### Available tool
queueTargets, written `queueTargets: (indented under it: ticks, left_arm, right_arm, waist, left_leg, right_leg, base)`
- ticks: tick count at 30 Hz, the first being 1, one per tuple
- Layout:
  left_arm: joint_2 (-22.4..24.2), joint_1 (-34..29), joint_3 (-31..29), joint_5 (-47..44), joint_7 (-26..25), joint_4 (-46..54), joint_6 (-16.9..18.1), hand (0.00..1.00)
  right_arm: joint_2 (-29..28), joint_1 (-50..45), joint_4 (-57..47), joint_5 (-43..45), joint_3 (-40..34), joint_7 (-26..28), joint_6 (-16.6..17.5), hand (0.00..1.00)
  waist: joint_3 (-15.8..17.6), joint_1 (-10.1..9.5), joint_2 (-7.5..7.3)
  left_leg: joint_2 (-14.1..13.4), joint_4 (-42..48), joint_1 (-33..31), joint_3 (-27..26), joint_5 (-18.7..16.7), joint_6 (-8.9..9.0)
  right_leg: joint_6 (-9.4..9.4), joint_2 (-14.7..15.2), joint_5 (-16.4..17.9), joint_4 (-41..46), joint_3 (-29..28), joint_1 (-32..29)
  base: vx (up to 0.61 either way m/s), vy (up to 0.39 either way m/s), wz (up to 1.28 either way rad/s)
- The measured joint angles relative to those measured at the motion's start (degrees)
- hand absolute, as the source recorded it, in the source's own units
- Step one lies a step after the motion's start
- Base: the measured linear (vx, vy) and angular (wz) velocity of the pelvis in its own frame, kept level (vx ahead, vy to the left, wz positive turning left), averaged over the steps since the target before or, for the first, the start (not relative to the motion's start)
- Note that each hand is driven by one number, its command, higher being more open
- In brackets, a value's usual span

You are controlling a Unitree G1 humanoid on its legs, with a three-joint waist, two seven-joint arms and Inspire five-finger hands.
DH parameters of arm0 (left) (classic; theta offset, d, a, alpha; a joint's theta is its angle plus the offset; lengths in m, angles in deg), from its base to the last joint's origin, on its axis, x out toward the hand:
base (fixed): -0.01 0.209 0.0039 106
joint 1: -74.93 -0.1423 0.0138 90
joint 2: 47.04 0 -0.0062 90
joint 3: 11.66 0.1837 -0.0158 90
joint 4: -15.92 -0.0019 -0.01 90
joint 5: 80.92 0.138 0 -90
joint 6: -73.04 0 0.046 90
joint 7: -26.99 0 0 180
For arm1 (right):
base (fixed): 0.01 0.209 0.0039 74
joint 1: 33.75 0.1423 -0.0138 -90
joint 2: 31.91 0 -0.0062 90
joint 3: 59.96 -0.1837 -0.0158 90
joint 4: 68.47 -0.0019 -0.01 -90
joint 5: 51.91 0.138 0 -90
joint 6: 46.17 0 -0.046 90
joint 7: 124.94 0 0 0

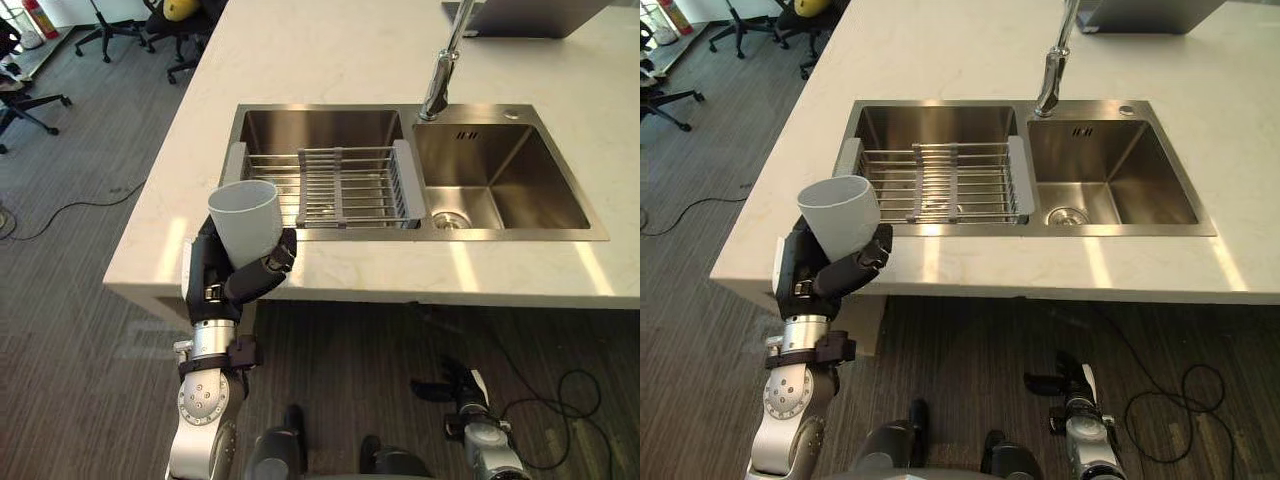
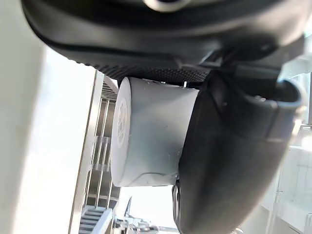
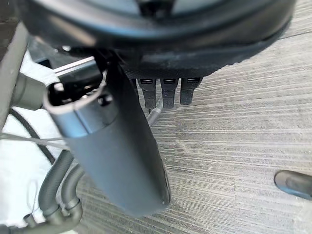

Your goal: Walk over to the sink, pick up the cup, carry it to the dishwasher, place the cup inside the dishwasher, then close the dishwasher door

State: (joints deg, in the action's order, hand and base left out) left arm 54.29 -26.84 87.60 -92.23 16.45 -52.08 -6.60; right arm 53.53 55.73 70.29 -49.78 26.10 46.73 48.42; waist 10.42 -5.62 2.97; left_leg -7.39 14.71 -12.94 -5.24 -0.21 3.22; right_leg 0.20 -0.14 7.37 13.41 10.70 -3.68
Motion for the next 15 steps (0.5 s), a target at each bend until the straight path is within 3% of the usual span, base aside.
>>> queueTargets:
  ticks: [1, 2, 3, 5, 7, 9, 10, 11, 12, 15]
  left_arm:
    - [-0.5, 0.2, 0.6, -0.1, 0.4, 0.1, 0.0, 0.3]
    - [-0.6, 0.5, 1.2, -0.1, 0.8, 0.1, 0.0, 0.3]
    - [-1.1, 1.0, 2.2, -0.1, 1.4, 0.2, 0.0, 0.3]
    - [-1.7, 1.4, 2.7, -0.8, 2.3, 0.2, 0.0, 0.3]
    - [-1.5, 2.7, 3.8, -1.2, 2.4, 0.2, 0.1, 0.3]
    - [-0.5, 4.0, 4.8, -1.2, 2.3, -0.1, 0.1, 0.3]
    - [0.0, 4.5, 5.5, -1.2, 2.3, -0.2, 0.1, 0.3]
    - [0.3, 4.6, 5.9, -1.2, 2.2, -0.2, 0.1, 0.3]
    - [0.5, 5.0, 6.0, -1.2, 2.2, -0.5, 0.1, 0.3]
    - [-2.3, 5.9, 5.2, -1.2, 1.4, -4.5, 0.1, 0.3]
  right_arm:
    - [-0.1, -0.5, -0.2, 0.0, -0.3, -0.2, 0.1, 0.9]
    - [0.0, -0.7, -0.2, 0.0, -0.4, -0.5, 0.2, 0.9]
    - [0.2, -0.8, 0.1, 0.0, -0.6, -0.9, 0.1, 0.9]
    - [0.1, -1.3, 0.2, 0.0, -0.6, -1.0, 0.1, 0.9]
    - [-0.3, -2.8, 0.1, 0.0, -0.4, -0.9, 0.0, 0.9]
    - [-0.8, -3.7, -0.2, 0.2, -0.4, -1.0, 0.0, 0.9]
    - [-0.9, -4.5, -0.7, 0.4, -0.7, -0.9, 0.0, 0.9]
    - [-0.9, -4.9, -1.1, 0.5, -0.8, -1.0, 0.0, 0.9]
    - [-1.1, -4.5, -1.0, 0.5, -1.1, -1.0, 0.0, 0.9]
    - [-4.2, -4.5, -1.5, 0.5, -1.2, -0.9, 0.1, 0.9]
  waist:
    - [0.1, 0.31, -0.35]
    - [0.1, 0.47, -0.43]
    - [0.2, 0.58, -0.54]
    - [0.6, 1.28, -1.17]
    - [0.4, 2.75, -1.14]
    - [0.2, 4.04, -0.84]
    - [-0.5, 4.4, 0.25]
    - [-1.0, 4.45, 0.9]
    - [-2.0, 4.84, 2.13]
    - [-3.2, 4.6, -0.9]
  left_leg:
    - [0.8, -2.6, 0.1, 1.3, 2.0, 3.05]
    - [0.8, -2.2, -0.5, 1.1, 1.6, 3.43]
    - [1.3, 0.9, -1.6, 0.3, 0.5, 1.97]
    - [1.8, 4.9, -1.4, -0.7, -1.7, 0.41]
    - [-0.1, 9.2, 0.8, -5.3, -6.5, -1.53]
    - [-2.2, 9.3, 3.5, -8.9, -8.6, -1.87]
    - [-3.3, 5.6, 6.4, -10.1, -7.7, -1.3]
    - [-3.7, 2.4, 8.2, -10.5, -6.5, -0.47]
    - [-3.4, -3.7, 10.3, -10.6, -8.0, 1.97]
    - [-0.2, -4.0, 10.2, -10.9, -7.0, 0.78]
  right_leg:
    - [-1.33, 1.1, -0.3, -0.6, 2.3, -0.2]
    - [-1.91, 1.5, -0.4, -0.6, 3.5, -0.5]
    - [-2.87, 2.6, -0.9, -0.9, 4.9, -1.1]
    - [-2.98, 4.4, -2.0, -1.7, 6.9, -1.3]
    - [-2.56, 6.8, -3.7, -3.3, 11.0, -1.2]
    - [-1.58, 8.7, -4.4, -3.5, 14.8, -1.2]
    - [-0.71, 9.3, -4.8, -3.5, 16.7, -1.3]
    - [0.19, 9.2, -5.0, -3.5, 17.6, -1.5]
    - [1.5, 9.4, -5.4, -3.0, 18.7, -2.2]
    - [3.98, 12.0, -7.1, -3.6, 18.7, -1.3]
  base:
    - [-0.28, -0.076, 0.82]
    - [-0.27, -0.052, 0.87]
    - [-0.2, -0.029, 0.65]
    - [-0.22, 0.013, 0.73]
    - [-0.2, 0.067, 1.03]
    - [-0.11, 0.146, 1.16]
    - [-0.08, 0.197, 1.05]
    - [-0.06, 0.318, 0.79]
    - [-0.02, 0.283, 0.43]
    - [0.01, 0.24, 0.33]
